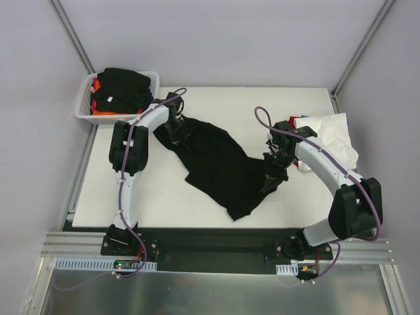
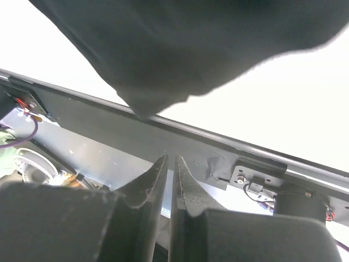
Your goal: Fold and stack the t-shirts
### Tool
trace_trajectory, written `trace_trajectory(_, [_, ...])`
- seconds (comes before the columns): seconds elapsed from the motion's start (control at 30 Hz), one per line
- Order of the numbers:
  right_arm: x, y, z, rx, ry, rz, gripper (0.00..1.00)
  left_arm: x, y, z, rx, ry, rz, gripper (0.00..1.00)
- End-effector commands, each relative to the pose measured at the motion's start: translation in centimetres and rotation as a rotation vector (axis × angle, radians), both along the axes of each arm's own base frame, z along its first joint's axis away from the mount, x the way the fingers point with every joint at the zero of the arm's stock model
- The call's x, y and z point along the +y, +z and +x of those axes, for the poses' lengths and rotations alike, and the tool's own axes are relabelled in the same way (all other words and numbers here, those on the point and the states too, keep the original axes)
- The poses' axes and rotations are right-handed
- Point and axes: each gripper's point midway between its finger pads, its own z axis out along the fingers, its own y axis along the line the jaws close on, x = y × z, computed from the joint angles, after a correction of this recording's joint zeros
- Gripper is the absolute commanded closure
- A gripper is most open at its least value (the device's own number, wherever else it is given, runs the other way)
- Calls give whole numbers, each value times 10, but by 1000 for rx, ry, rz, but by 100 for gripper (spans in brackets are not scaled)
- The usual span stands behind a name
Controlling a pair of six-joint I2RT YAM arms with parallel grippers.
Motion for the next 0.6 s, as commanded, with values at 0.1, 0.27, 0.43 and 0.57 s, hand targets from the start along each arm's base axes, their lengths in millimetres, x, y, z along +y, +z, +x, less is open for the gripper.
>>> trace_trajectory(0.1, [12,-29,0,98,42,-32,88,19,-5,-17,49,11,74,100])
trace_trajectory(0.27, [33,-52,18,72,66,-5,99,23,-7,-40,63,-20,111,100])
trace_trajectory(0.43, [47,-67,52,-44,85,20,99,26,-1,-49,40,-61,119,100])
trace_trajectory(0.57, [49,-85,72,-43,71,26,99,31,1,-55,36,-80,129,100])
